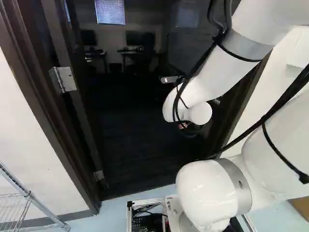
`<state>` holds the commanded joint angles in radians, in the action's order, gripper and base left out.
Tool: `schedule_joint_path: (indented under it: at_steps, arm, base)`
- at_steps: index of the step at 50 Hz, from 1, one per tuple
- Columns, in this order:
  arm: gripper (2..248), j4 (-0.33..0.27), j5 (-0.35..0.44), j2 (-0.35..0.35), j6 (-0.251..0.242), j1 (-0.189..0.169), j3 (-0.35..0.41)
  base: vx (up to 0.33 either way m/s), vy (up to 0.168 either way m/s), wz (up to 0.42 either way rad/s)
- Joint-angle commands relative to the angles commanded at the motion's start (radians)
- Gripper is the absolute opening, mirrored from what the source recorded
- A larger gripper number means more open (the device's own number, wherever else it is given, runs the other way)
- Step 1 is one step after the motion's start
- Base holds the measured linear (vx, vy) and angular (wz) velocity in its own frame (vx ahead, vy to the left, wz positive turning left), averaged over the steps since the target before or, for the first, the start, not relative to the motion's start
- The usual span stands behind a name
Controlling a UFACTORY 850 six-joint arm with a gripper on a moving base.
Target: Open the door and move inside
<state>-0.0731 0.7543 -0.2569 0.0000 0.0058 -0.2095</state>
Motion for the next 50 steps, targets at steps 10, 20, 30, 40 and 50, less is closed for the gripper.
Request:
schedule_joint_path:
  at_steps: [10, 20, 30, 40, 50]
  arm:
    - [247, 0.028, 0.046, -0.009, 0.000, -0.002, 0.047]
    - [247, 0.049, 0.080, -0.015, 0.000, -0.004, 0.083]
    - [247, 0.064, 0.103, -0.020, 0.000, -0.005, 0.107]
    - [247, 0.072, 0.116, -0.022, 0.000, -0.006, 0.120]
    - [247, 0.073, 0.118, -0.022, 0.000, -0.006, 0.122]
  base:
    - [0.000, 0.000, 0.000]
    - [0.000, 0.000, 0.000]
    - [0.000, 0.000, 0.000]
    - [0.000, 0.000, 0.000]
    - [0.000, 0.000, 0.000]
